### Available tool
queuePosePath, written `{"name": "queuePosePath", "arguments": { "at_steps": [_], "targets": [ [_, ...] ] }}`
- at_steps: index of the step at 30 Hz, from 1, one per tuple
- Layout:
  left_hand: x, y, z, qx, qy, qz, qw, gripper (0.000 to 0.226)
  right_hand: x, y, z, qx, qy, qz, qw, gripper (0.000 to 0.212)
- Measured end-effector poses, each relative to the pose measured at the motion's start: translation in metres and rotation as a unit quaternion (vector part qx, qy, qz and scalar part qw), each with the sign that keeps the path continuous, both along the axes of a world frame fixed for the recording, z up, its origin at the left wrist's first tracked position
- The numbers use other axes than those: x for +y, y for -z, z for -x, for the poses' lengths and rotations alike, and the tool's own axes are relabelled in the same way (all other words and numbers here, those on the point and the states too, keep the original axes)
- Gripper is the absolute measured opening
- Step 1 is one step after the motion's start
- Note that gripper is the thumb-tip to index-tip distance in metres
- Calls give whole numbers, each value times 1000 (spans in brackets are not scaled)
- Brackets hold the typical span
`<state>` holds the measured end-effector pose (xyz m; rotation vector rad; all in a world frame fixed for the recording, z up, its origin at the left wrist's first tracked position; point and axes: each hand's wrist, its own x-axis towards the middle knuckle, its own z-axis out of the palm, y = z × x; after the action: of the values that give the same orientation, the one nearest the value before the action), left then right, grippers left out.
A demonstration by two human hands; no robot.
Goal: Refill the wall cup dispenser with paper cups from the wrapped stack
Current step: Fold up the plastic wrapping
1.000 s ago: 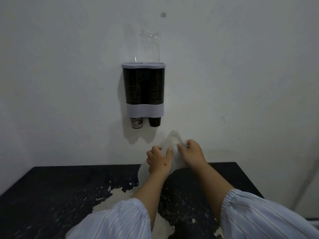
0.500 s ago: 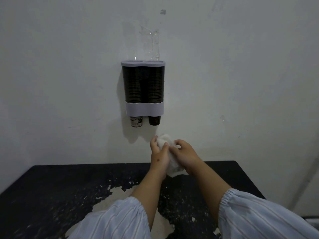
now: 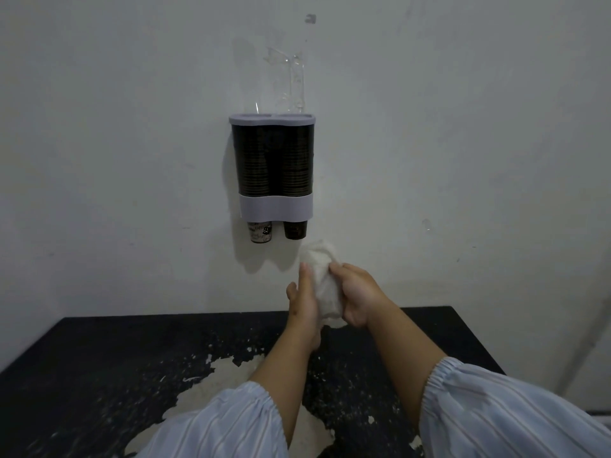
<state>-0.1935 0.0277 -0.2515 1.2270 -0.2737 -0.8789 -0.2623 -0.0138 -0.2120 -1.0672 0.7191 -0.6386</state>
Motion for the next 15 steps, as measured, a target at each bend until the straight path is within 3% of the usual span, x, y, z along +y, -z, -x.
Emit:
{"name": "queuePosePath", "arguments": {
  "at_steps": [5, 10, 15],
  "targets": [
    [-1, 0, -3, 11, 73, 26, 997, 64, 0, 6, 0, 78, 21, 71, 994, 12],
    [-3, 2, -4, 40, 82, 16, 996, 44, -2, 7, 3, 141, 12, 149, 979, 22],
    [-1, 1, -3, 35, 72, 46, 996, 47, -10, 19, -1, 214, 75, 364, 904, 15]
  ]
}}
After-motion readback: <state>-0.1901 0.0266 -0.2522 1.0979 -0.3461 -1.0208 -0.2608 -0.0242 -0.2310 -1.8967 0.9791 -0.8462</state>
